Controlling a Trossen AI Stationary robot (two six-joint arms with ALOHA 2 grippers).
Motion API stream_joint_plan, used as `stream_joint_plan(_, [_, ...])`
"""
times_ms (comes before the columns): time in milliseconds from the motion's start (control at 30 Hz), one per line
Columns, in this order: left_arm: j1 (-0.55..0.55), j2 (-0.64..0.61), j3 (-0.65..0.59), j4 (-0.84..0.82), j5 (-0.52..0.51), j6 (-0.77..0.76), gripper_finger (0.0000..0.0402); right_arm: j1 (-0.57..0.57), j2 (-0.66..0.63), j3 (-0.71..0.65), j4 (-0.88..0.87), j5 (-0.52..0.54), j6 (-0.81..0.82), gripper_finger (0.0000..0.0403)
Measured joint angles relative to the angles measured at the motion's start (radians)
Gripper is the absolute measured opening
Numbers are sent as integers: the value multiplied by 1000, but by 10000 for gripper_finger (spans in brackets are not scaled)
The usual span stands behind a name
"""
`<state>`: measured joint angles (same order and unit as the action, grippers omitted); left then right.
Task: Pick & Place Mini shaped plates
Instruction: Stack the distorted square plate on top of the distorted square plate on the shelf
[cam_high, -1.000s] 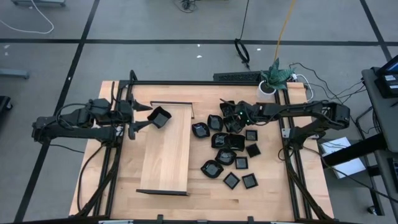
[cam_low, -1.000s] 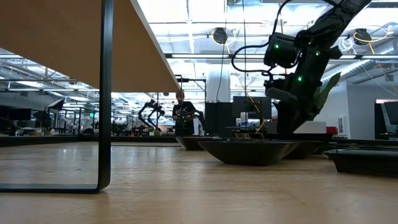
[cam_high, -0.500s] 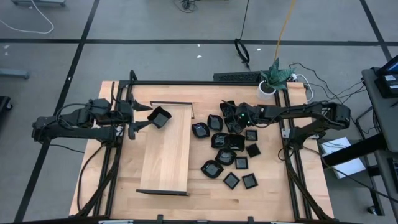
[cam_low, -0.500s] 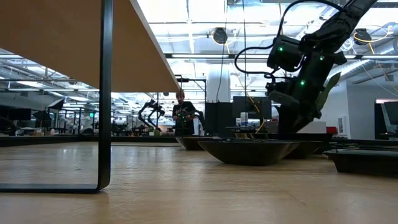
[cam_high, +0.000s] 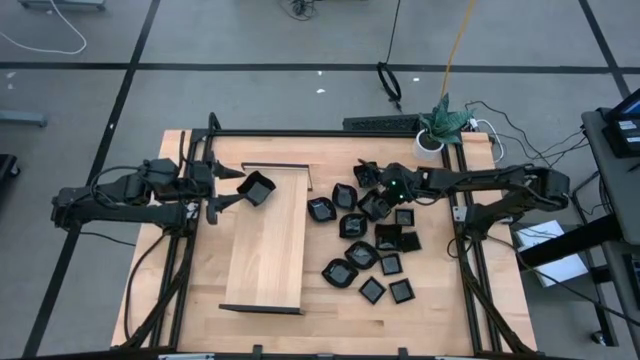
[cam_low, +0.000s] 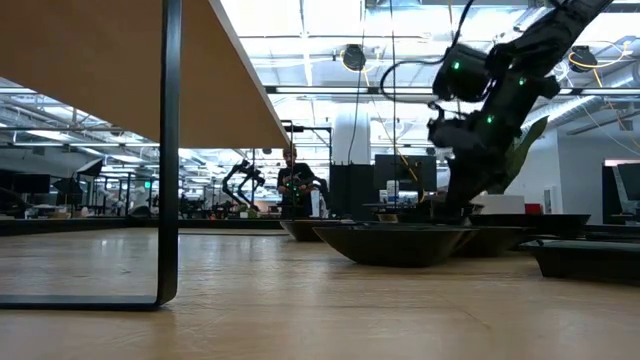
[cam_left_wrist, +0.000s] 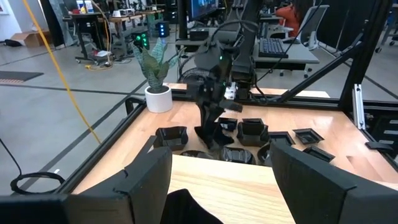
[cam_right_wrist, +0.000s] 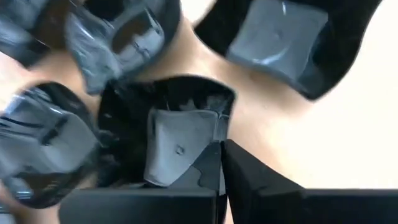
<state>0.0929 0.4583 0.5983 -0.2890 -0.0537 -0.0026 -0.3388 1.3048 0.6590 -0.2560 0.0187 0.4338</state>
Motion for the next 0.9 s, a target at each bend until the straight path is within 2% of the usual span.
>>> stream_joint_plan(133, [0,12,1,2,0,4,271,1,-107,1,29,4,-18,1])
stream_joint_plan(233, [0,35,1,6,0,0,271,8,-188,0,118,13,-80,1])
stream_joint_plan(333, [0,80,1,17,0,-3,271,45,-237,-22,324,79,-153,0])
stream_joint_plan(433, [0,140,1,87,0,-6,271,92,-245,-74,602,149,-270,0])
stream_joint_plan(533, [0,208,1,164,0,-3,271,133,-217,-136,926,186,-400,0])
stream_joint_plan(667, [0,307,1,269,0,-2,271,174,-140,-183,1259,197,-562,0])
stream_joint_plan(833, [-6,446,2,487,-7,31,271,231,-13,-158,1522,271,-742,0])
stream_joint_plan(900, [-15,502,2,577,-13,73,271,252,37,-134,1594,270,-819,0])
